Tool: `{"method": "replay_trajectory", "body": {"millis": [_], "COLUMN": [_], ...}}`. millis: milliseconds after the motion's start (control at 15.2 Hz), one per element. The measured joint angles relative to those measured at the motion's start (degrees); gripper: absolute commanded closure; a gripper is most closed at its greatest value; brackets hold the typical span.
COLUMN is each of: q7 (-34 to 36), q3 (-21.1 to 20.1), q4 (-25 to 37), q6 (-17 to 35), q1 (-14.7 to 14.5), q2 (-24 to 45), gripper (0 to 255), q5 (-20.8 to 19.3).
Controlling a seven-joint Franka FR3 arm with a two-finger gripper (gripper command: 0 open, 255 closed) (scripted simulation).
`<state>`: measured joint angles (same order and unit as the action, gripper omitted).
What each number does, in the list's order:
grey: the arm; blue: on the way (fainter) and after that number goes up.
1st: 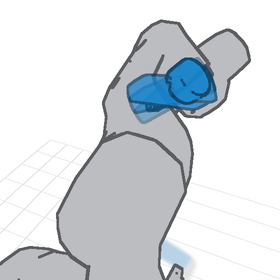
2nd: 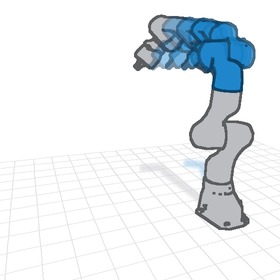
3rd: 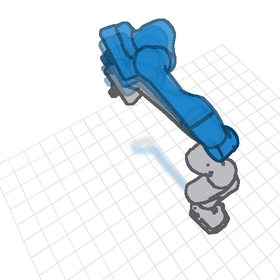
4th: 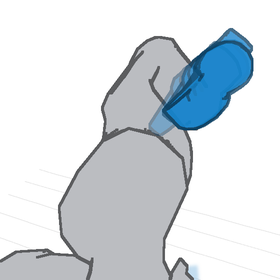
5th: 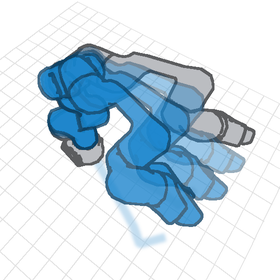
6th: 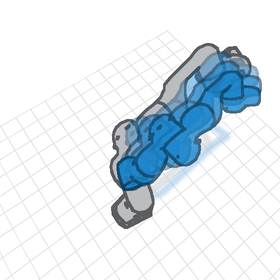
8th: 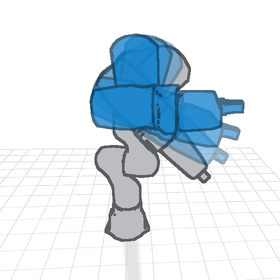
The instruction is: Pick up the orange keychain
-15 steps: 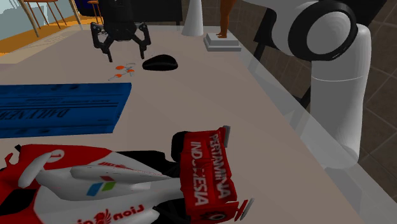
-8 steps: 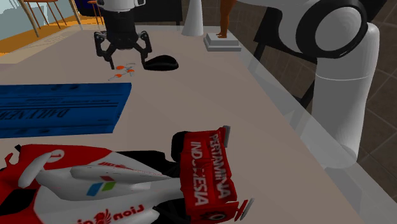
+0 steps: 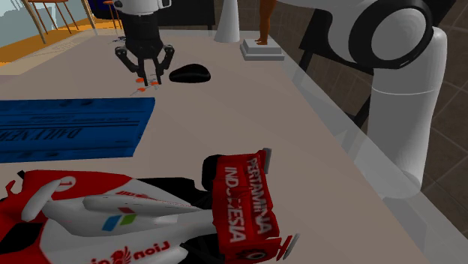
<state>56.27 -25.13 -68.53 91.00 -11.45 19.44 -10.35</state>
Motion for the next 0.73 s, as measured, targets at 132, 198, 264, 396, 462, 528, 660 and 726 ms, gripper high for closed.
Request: {"method": "replay_trajectory", "body": {"millis": [132,198,264,396,462,528,660,726], "q7": [-0.13,-0.22,-0.27,-0.26,-0.27,-0.33,-0.31,-0.3], "q3": [-0.02,-0.04,-0.03,-0.05,-0.05,-0.03,-0.01,0.03], "q4": [0.07,0.54,1.49,4.0,5.31,6.94,10.15,12.32], "q6": [-0.01,-0.35,-1.02,-2.84,-3.81,-4.94,-7.08,-8.4], "q1": [0.02,-0.06,-0.24,-0.75,-1.0,-1.29,-2.02,-2.56], "q2": [0.05,0.35,0.81,1.67,2.04,2.56,3.66,4.53], "gripper": [255,255,255,255,255,255,255,255], "q5": [0.04,0.01,-0.11,-0.44,-0.6,-0.82,-1.32,-1.71]}}
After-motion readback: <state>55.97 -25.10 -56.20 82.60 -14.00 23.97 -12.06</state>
